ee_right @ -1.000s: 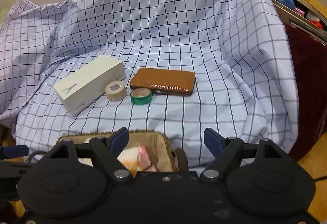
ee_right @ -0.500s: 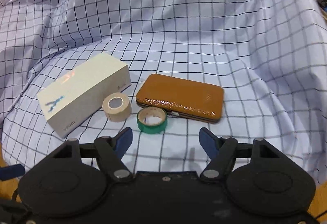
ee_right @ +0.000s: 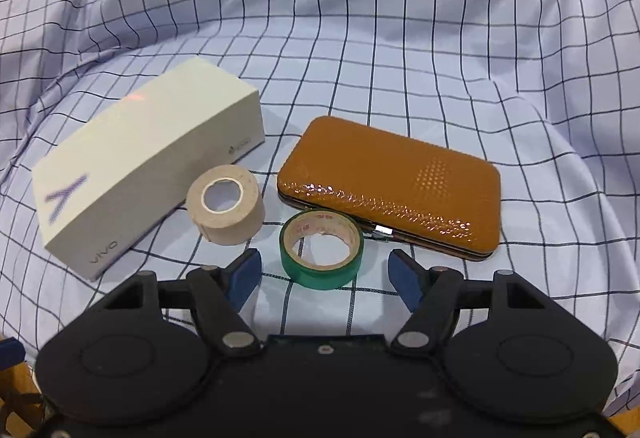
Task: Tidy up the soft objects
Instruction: 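Move both grippers toward the beige and green tape rolls, then grasp the beige tape roll with the left gripper while the right holds the green tape roll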
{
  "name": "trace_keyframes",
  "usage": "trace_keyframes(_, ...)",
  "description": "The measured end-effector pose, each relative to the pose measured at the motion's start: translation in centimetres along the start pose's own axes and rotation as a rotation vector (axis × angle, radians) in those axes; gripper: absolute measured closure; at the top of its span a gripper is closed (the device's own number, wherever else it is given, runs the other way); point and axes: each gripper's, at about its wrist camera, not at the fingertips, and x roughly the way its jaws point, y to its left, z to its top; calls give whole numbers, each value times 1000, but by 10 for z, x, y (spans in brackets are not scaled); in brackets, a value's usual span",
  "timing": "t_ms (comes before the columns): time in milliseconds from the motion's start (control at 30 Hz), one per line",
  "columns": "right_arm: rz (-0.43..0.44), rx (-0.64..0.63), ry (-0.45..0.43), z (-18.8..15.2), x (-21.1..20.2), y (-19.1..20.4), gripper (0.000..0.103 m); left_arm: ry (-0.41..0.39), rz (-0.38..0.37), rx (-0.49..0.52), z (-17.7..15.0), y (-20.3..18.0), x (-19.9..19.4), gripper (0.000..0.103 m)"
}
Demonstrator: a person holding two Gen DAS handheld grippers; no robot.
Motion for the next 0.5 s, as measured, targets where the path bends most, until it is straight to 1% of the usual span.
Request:
trace_keyframes(100, 2, 16, 11, 0, 5, 0, 35, 3, 1, 3, 1, 1, 1, 11)
trace_keyframes(133, 3, 22, 12, 1, 7, -1, 37, 1, 3, 5, 2, 1, 1, 11)
trace_keyframes(200, 1, 28, 8, 1, 7, -2, 47, -2, 3, 9, 4, 0, 1, 11)
trace_keyframes(233, -1, 29, 6, 2, 8, -3, 54, -5, 3, 10, 5, -1, 1, 11)
trace_keyframes(267, 7, 31, 7, 2, 8, -4, 56, -6, 3, 13, 6, -2, 1, 11)
trace_keyframes(367, 17, 51, 6, 2, 4, -10, 56, -7, -3, 23, 11, -7, 1, 11)
trace_keyframes(500, 17, 82, 4, -3, -5, -25, 56, -15, -28, 32, 24, -18, 3, 11)
